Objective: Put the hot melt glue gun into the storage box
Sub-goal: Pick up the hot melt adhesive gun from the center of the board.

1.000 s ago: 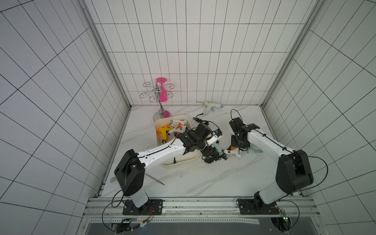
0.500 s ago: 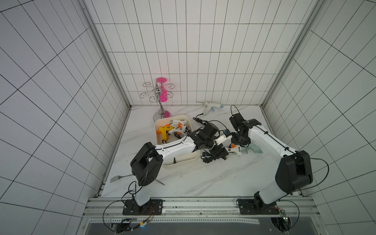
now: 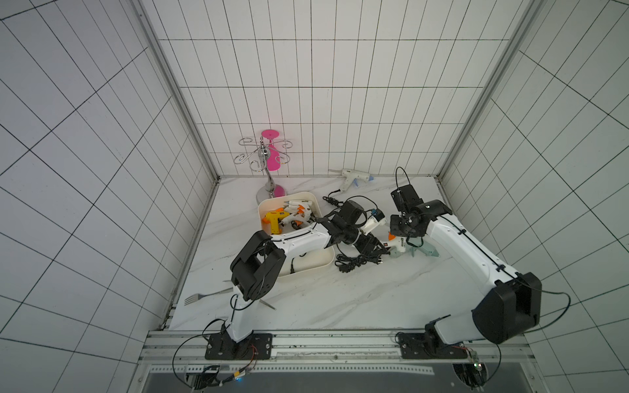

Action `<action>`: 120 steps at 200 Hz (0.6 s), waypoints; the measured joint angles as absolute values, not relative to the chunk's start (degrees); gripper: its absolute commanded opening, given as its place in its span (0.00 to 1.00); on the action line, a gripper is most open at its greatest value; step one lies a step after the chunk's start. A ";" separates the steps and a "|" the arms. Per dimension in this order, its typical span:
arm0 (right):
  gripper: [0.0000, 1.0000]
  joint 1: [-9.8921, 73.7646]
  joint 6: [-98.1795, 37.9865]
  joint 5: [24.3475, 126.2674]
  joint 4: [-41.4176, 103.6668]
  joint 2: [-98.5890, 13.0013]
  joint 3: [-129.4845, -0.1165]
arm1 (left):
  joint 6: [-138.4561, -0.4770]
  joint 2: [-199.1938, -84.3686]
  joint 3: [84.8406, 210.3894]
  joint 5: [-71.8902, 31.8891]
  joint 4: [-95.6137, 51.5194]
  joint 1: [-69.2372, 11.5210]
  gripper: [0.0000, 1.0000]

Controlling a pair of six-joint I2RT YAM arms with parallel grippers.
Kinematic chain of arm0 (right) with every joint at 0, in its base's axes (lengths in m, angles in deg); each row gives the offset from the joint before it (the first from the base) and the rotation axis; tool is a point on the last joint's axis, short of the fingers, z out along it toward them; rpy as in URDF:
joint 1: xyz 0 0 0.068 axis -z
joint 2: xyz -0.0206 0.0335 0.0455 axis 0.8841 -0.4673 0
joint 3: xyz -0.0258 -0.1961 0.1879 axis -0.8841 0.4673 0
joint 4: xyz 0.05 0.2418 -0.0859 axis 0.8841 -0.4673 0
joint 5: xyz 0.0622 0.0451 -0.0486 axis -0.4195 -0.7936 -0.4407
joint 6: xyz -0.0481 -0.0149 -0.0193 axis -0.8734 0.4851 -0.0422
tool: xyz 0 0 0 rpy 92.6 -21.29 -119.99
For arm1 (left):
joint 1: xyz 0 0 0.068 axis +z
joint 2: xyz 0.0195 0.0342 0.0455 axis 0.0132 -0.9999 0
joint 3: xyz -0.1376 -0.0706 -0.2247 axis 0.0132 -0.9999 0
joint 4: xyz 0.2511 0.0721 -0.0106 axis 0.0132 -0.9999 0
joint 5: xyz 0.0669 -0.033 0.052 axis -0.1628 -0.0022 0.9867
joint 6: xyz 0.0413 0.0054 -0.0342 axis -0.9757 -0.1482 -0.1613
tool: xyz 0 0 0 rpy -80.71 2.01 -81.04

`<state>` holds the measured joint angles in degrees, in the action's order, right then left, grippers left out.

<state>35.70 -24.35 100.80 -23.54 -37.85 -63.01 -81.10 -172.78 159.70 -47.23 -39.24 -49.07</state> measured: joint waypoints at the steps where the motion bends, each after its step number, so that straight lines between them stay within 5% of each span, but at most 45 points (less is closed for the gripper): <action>1: 0.00 35.70 -24.37 100.80 -23.54 -37.85 -63.01 | -81.12 -172.78 159.70 -47.26 -39.24 -49.07 0.49; 59: 0.01 34.43 -24.67 100.48 -22.99 -37.85 -64.58 | -78.57 -172.70 160.05 -49.55 -39.48 -49.14 0.05; 75: 0.14 34.26 -24.91 101.33 -23.23 -37.81 -65.19 | -78.09 -172.19 160.09 -49.62 -39.53 -49.05 0.00; 89: 0.46 34.43 -25.22 101.46 -23.43 -37.57 -66.02 | -77.54 -171.49 160.05 -49.44 -39.46 -48.92 0.00; 99: 0.59 35.00 -25.18 101.13 -23.41 -36.95 -66.74 | -76.93 -170.51 159.57 -49.46 -39.22 -48.55 0.00; 120: 0.67 39.05 -24.61 96.39 -22.67 -34.33 -68.21 | -75.24 -167.39 157.23 -49.38 -36.45 -47.74 0.00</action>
<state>39.05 -24.61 96.39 -22.67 -34.33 -68.21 -75.24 -167.39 157.23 -49.38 -36.45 -47.74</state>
